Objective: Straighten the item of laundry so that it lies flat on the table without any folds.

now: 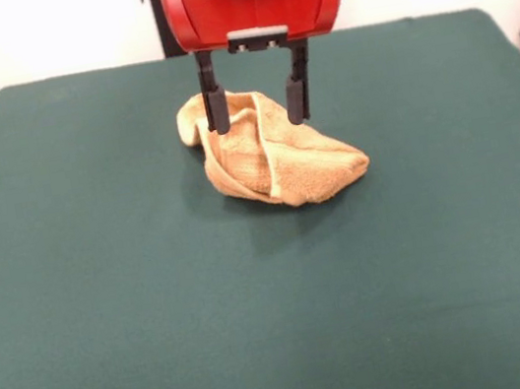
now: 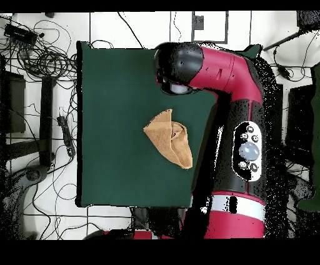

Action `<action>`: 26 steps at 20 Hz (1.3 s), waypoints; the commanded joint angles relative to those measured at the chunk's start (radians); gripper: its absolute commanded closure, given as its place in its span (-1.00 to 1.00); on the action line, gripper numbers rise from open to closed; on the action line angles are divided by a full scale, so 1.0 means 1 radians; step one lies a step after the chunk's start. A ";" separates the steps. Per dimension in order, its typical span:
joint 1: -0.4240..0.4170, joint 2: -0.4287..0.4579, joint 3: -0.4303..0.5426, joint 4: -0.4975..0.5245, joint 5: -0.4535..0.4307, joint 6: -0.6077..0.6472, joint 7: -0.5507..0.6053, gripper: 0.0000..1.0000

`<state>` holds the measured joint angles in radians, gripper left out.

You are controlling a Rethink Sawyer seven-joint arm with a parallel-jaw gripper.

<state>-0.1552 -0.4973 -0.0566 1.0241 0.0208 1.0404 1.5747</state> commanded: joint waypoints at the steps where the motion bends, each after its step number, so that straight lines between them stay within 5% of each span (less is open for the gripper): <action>1: 0.018 0.042 0.063 0.086 0.010 0.031 0.129 -1.00; 26: 0.025 0.080 0.064 0.086 -0.011 -0.062 0.139 -1.00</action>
<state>-0.1552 -0.4883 -0.0566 1.0241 0.0146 1.0402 1.5747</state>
